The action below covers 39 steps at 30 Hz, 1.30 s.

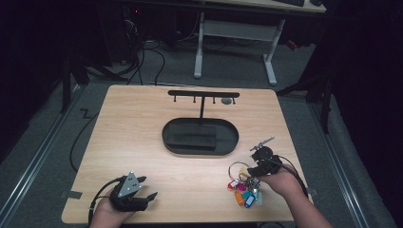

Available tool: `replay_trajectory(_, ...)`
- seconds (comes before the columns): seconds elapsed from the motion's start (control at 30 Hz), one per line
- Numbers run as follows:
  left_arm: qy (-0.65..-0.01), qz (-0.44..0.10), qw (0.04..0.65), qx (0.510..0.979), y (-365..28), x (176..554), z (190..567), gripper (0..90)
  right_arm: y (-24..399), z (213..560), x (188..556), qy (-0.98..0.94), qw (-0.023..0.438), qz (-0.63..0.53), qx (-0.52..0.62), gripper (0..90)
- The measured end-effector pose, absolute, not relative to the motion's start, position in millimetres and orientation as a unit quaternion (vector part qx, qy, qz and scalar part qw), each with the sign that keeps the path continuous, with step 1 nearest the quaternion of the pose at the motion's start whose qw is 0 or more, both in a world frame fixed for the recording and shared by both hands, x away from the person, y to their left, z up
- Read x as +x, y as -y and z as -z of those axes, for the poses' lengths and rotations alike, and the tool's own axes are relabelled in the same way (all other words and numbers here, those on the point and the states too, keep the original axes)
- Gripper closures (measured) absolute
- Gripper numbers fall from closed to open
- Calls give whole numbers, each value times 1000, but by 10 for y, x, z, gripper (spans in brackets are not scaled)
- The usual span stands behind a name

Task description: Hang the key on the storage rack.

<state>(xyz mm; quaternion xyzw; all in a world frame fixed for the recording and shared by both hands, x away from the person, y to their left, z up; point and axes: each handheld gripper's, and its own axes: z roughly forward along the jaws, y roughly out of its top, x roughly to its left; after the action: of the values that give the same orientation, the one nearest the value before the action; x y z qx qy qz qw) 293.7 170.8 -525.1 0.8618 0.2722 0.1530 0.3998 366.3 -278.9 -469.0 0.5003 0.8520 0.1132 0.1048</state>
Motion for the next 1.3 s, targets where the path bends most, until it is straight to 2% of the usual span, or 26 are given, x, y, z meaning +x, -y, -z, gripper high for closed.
replay_trajectory(0.1, -273, -152, 400, 862, -1722, 2930, 5254, 305, 2753, 4747, 3828, -862, 71, -94, 493, 552)
replay_trajectory(0.6, -276, -154, 398, 861, -1797, 2874, 5258, 304, 2620, 4843, 4092, -870, 37, -49, 489, 601)
replay_trajectory(0.67, -277, -154, 398, 861, -1805, 2870, 5255, 305, 2610, 4836, 4116, -870, 38, -47, 490, 630)
replay_trajectory(0.8, -277, -158, 401, 859, -1814, 2858, 5258, 305, 2598, 4843, 4121, -873, 37, -35, 485, 637)
replay_trajectory(1.0, -279, -151, 401, 860, -1804, 2867, 5270, 306, 2506, 4662, 4046, -876, 45, -52, 478, 633)
replay_trajectory(1.17, -272, -156, 401, 861, -1790, 2853, 5243, 306, 2296, 4536, 3876, -891, 36, -65, 448, 641)
replay_trajectory(1.3, -272, -157, 402, 860, -1794, 2858, 5239, 306, 2052, 4630, 3776, -908, 18, -48, 415, 645)
